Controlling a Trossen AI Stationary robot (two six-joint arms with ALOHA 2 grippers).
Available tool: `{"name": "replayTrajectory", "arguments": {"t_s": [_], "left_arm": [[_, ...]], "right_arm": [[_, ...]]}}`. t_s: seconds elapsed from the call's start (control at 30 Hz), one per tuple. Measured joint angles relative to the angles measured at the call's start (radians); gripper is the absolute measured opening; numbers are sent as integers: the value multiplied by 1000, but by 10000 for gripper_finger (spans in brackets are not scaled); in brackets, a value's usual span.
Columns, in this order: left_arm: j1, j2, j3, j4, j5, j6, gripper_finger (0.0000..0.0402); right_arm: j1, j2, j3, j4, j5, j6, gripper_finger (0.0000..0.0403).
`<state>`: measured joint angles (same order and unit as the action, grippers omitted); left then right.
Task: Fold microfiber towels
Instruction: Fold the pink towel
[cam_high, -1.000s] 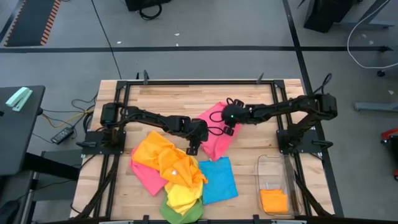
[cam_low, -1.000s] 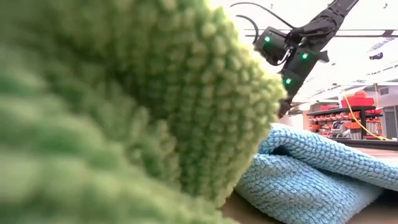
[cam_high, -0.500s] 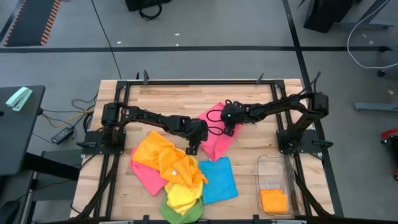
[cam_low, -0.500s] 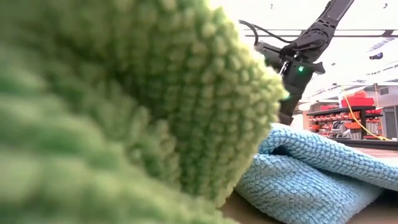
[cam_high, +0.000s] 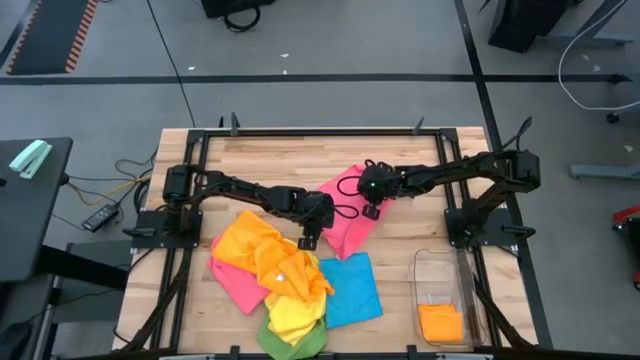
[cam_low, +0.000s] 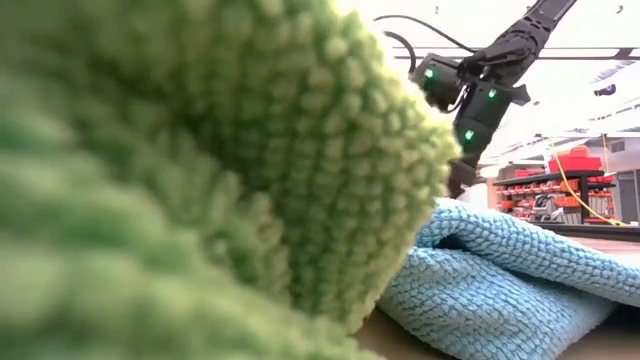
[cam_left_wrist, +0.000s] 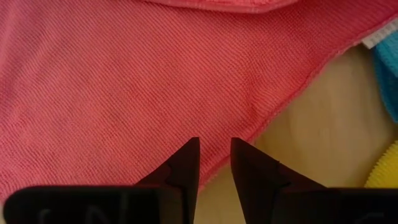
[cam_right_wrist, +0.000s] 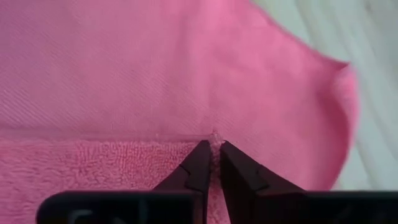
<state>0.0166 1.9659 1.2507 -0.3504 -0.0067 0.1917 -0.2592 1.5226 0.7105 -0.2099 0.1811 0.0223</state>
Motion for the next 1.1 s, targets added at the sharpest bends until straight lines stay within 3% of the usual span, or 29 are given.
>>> {"name": "replayTrajectory", "arguments": {"t_s": [0.4,1.1], "left_arm": [[0,43,1,14,2,-14,91],[-10,44,1,3,-1,-50,84]], "right_arm": [[-9,-76,0,11,38,48,40],[-149,-24,0,202,57,-12,40]]}}
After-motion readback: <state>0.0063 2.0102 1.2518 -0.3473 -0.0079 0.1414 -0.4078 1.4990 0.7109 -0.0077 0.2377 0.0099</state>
